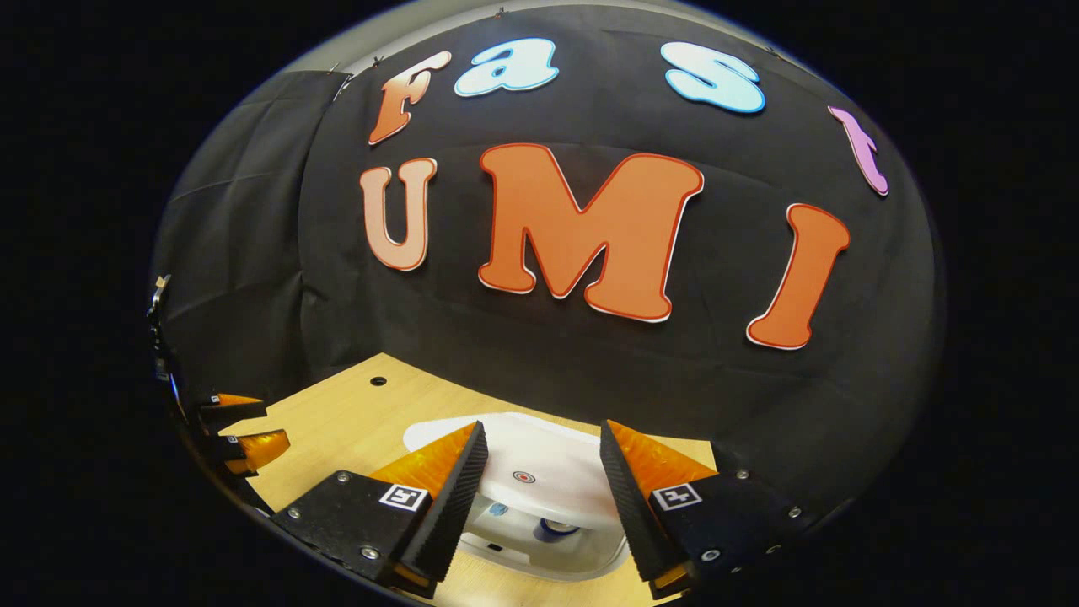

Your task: Press the lid of the desktop garbage bin to open it, pick up the crumpled paper on the desktop and throw it into the bin, then pick up the pop can on the desktop and drop it into the bin, and finally close the garbage bin lid.

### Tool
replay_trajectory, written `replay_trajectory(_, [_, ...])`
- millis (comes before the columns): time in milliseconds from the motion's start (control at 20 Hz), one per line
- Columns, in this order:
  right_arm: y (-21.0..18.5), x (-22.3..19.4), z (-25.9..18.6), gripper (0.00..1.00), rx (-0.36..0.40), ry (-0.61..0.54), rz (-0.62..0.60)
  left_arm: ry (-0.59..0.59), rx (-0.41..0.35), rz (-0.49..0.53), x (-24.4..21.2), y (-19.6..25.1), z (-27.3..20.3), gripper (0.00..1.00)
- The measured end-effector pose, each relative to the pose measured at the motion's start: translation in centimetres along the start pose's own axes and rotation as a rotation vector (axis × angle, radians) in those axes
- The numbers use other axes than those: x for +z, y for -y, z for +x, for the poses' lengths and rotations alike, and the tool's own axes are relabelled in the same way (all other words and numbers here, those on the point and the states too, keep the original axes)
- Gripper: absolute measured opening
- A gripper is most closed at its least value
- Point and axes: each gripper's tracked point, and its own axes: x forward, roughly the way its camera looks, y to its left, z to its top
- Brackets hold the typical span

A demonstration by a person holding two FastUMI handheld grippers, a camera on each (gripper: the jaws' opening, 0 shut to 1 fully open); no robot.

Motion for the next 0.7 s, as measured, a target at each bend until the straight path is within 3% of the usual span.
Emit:
replay_trajectory(400, [-1.4,-4.8,-0.3,0.82,0.019,-0.071,0.071,-0.014,-0.011,0.014,-0.3,0.5,0.2,0.90])
replay_trajectory(700, [-2.2,-7.6,-0.3,0.72,0.015,-0.108,0.096,-0.029,-0.032,0.033,-0.6,1.6,0.5,0.89])
